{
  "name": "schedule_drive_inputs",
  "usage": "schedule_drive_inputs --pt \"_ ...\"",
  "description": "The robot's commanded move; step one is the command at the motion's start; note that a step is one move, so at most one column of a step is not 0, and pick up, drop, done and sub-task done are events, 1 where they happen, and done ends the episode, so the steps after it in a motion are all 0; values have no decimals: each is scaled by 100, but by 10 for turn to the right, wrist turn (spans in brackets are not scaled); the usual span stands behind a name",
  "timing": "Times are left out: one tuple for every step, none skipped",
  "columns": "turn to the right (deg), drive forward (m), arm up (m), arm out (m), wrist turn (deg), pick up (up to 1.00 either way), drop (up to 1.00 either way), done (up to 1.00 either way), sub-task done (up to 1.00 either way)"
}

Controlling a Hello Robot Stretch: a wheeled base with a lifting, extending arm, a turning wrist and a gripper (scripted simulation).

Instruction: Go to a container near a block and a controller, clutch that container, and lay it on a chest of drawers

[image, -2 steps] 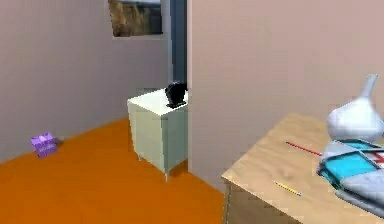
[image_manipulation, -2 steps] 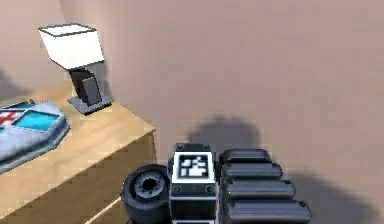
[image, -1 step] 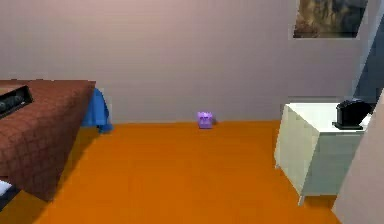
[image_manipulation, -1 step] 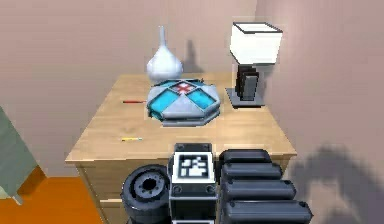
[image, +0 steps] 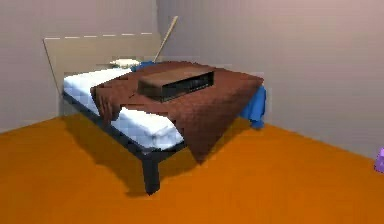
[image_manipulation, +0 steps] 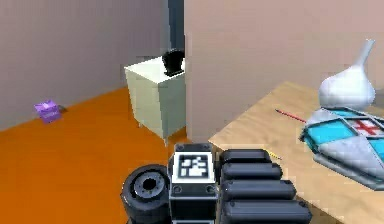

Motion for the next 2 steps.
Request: schedule_drive_inputs --pt "-390 0 0 0 0 0 0 0 0" --pt "450 0 0 0 0 0 0 0 0"
